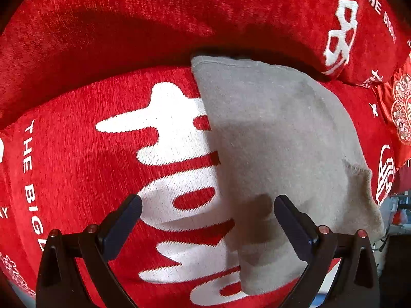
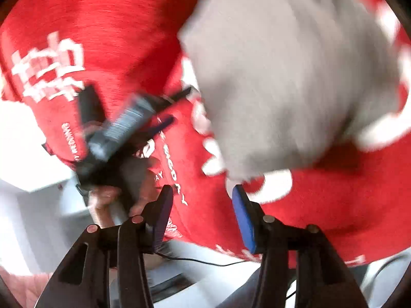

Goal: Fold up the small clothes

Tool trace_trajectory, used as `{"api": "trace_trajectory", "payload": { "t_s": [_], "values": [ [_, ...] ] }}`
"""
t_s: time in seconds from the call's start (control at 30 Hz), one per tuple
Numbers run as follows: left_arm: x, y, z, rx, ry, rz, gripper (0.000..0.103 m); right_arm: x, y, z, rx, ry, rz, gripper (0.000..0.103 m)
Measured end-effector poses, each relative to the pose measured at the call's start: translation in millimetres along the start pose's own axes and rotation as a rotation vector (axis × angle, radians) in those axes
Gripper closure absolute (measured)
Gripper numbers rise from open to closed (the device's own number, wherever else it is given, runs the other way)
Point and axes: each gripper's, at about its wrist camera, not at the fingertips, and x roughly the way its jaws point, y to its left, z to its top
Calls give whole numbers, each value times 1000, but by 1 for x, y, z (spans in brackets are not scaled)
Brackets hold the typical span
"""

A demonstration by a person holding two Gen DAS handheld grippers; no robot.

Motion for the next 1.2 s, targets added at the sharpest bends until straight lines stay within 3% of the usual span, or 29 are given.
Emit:
{"api": "trace_trajectory", "payload": {
  "t_s": [0.13, 0.23, 0.3, 0.37, 0.47, 0.63, 0.7, 0.73, 0.77, 0.97, 1.2],
  "values": [
    [2, -5, -11, 21, 14, 13, 0, -32, 31, 35, -129, -160, -193, 53],
    [10, -12, -20, 48, 25, 36, 0, -34, 0, 60, -89, -154, -332, 55],
    [13, -12, -25, 50, 29, 33, 0, -34, -25, 68, -34, -125, -421, 67],
    [13, -9, -28, 39, 37, 23, 0, -48, -57, 62, 30, -115, -406, 95],
    [10, -3, -33, 26, 42, 28, 0, -69, -78, 52, 118, -127, -328, 96],
    [1, -5, -28, 35, 35, 67, 0, -108, -73, 56, 88, -168, -340, 90],
    [-4, -7, -25, 37, 31, 68, 0, -126, -73, 65, 77, -193, -370, 71],
    [-6, -9, -24, 38, 28, 69, 0, -126, -72, 65, 78, -200, -380, 48],
    [-7, -10, -23, 38, 25, 72, 0, -128, -69, 68, 76, -210, -379, 36],
    [-8, -15, -16, 23, 38, 101, 0, -132, -72, 92, 58, -201, -361, 36],
    [-3, -27, -7, 6, 51, 109, 0, -107, -77, 117, 51, -152, -349, 36]
  ]
}}
